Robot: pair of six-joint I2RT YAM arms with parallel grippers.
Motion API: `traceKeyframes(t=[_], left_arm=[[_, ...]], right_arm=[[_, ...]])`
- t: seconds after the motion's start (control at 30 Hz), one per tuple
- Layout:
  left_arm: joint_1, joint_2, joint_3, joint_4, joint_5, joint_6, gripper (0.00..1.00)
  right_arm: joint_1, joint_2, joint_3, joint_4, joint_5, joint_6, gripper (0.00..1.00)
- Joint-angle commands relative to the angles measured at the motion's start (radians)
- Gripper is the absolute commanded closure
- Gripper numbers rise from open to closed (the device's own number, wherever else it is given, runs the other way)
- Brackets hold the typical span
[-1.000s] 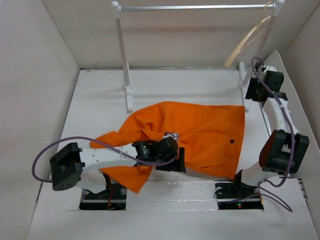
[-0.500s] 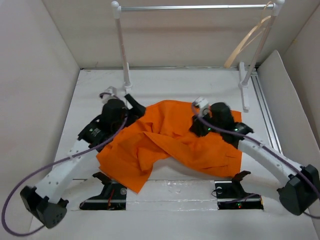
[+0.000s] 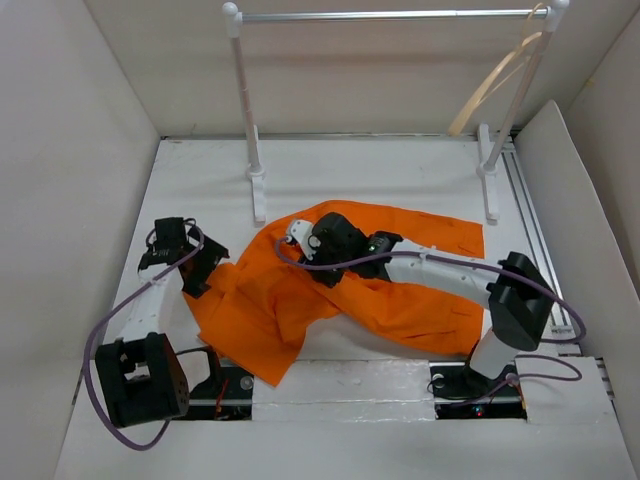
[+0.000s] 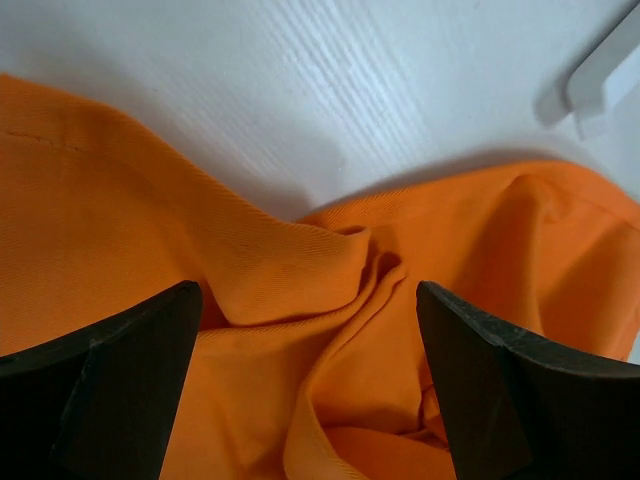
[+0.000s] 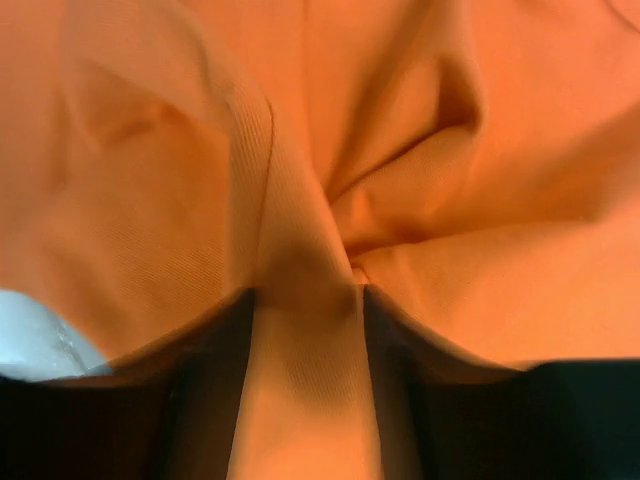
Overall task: Place the trousers on the hanger
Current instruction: Flatten out the trousers at the center of the board.
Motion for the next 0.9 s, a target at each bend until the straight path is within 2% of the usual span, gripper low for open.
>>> traceKeyframes(t=[0.0, 0.03, 0.07, 0.2, 0.23, 0.27, 0.3, 0.33, 0.37, 0.4, 0.43, 0.47, 0.5, 0.6, 0.7, 0.87], left_arm=[[0.003, -0.005, -0.056, 0.039, 0.075, 0.005, 0.16], [0.003, -0.012, -0.074, 0.068, 0.08, 0.004, 0.18], [0.003, -0.015, -0.107, 0.078, 0.077, 0.003, 0.2], [0.003, -0.012, -0.15, 0.113, 0.069, 0.003, 0.3], [0.003, -0.005, -0.162, 0.14, 0.06, 0.006, 0.38], [0.003, 0.003, -0.165, 0.153, 0.054, 0.0, 0.4], [0.003, 0.05, -0.15, 0.189, 0.037, -0.003, 0.56], [0.003, 0.051, -0.15, 0.19, 0.037, -0.003, 0.56], [0.003, 0.067, -0.142, 0.203, 0.031, -0.011, 0.65], [0.003, 0.105, -0.133, 0.229, 0.02, -0.011, 0.87], [0.003, 0.124, -0.101, 0.237, 0.015, -0.011, 0.97], [0.003, 0.146, -0.075, 0.237, 0.005, -0.011, 1.0], [0.003, 0.184, -0.055, 0.236, -0.018, -0.009, 1.0], [0.003, 0.238, 0.055, 0.213, -0.084, 0.017, 1.0], [0.003, 0.277, 0.163, 0.181, -0.19, 0.041, 1.0], [0.003, 0.365, 0.364, 0.15, -0.322, 0.095, 1.0]], right_arm=[[0.03, 0.027, 0.007, -0.001, 0.061, -0.002, 0.66], [0.03, 0.02, 0.001, -0.006, 0.055, 0.001, 0.95], [0.045, 0.003, -0.022, -0.009, 0.048, 0.0, 1.0], [0.144, -0.155, -0.122, -0.075, 0.016, -0.014, 1.0], [0.191, -0.221, -0.143, -0.098, -0.016, -0.011, 1.0], [0.214, -0.249, -0.168, -0.14, -0.042, -0.005, 1.0], [0.255, -0.311, -0.264, -0.168, -0.151, 0.032, 1.0], [0.274, -0.312, -0.265, -0.168, -0.153, 0.032, 1.0], [0.295, -0.322, -0.301, -0.176, -0.186, 0.046, 1.0], [0.317, -0.33, -0.362, -0.182, -0.226, 0.075, 1.0], [0.34, -0.338, -0.386, -0.191, -0.228, 0.087, 1.0], [0.371, -0.338, -0.409, -0.194, -0.223, 0.11, 0.97], [0.371, -0.338, -0.435, -0.196, -0.211, 0.119, 0.76], [0.371, -0.341, -0.417, -0.24, -0.154, 0.121, 0.42], [0.342, -0.365, -0.316, -0.331, -0.046, 0.115, 0.37], [0.178, -0.451, -0.243, -0.345, 0.03, 0.103, 0.39]])
